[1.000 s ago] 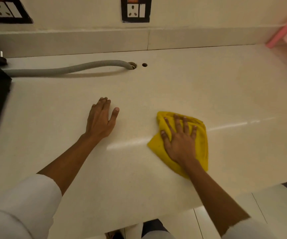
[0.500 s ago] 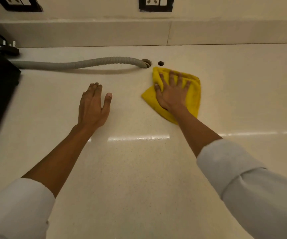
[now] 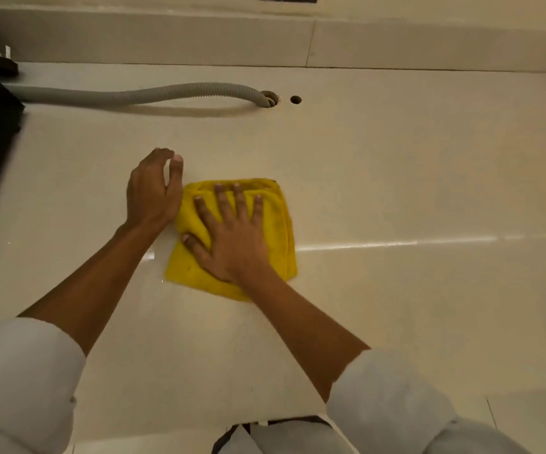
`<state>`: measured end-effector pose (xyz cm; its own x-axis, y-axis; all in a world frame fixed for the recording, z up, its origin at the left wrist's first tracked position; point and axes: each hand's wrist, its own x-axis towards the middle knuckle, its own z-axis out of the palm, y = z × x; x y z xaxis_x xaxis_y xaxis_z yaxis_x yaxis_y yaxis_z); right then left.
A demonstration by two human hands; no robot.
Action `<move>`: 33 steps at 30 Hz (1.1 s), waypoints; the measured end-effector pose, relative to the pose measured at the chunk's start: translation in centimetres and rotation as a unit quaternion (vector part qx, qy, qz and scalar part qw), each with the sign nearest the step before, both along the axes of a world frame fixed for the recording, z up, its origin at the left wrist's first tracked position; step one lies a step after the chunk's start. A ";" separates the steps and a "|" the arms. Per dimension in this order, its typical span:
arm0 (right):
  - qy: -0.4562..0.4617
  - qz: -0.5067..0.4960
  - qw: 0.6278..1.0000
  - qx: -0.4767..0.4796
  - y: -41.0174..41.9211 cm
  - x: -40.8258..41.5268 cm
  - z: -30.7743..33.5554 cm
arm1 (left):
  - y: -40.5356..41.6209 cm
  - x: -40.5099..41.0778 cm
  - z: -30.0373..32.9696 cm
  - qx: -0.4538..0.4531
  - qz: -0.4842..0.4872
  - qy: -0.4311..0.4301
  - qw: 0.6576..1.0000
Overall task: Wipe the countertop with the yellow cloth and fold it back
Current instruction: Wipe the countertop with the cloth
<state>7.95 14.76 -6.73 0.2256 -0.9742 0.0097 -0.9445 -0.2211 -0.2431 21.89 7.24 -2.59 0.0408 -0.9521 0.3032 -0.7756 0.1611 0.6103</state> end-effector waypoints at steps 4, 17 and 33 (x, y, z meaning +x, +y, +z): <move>-0.002 -0.005 1.000 -0.006 5.8 -1.0 -0.2 | 1.7 -1.6 -0.2 -0.001 -0.035 0.009 0.999; 0.034 -0.122 0.992 0.011 15.3 -15.6 -0.2 | 4.4 -9.2 -0.7 0.043 -0.104 0.012 0.994; -0.042 -0.057 0.996 0.044 0.0 -20.9 1.5 | 5.1 -18.5 1.1 0.106 -0.048 -0.016 0.993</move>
<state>-12.94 14.75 -5.19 0.1146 -0.9914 -0.0625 -0.9377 -0.0872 -0.3364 3.37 12.34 -1.48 -0.0597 -0.9936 0.0960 -0.7829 0.1063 0.6130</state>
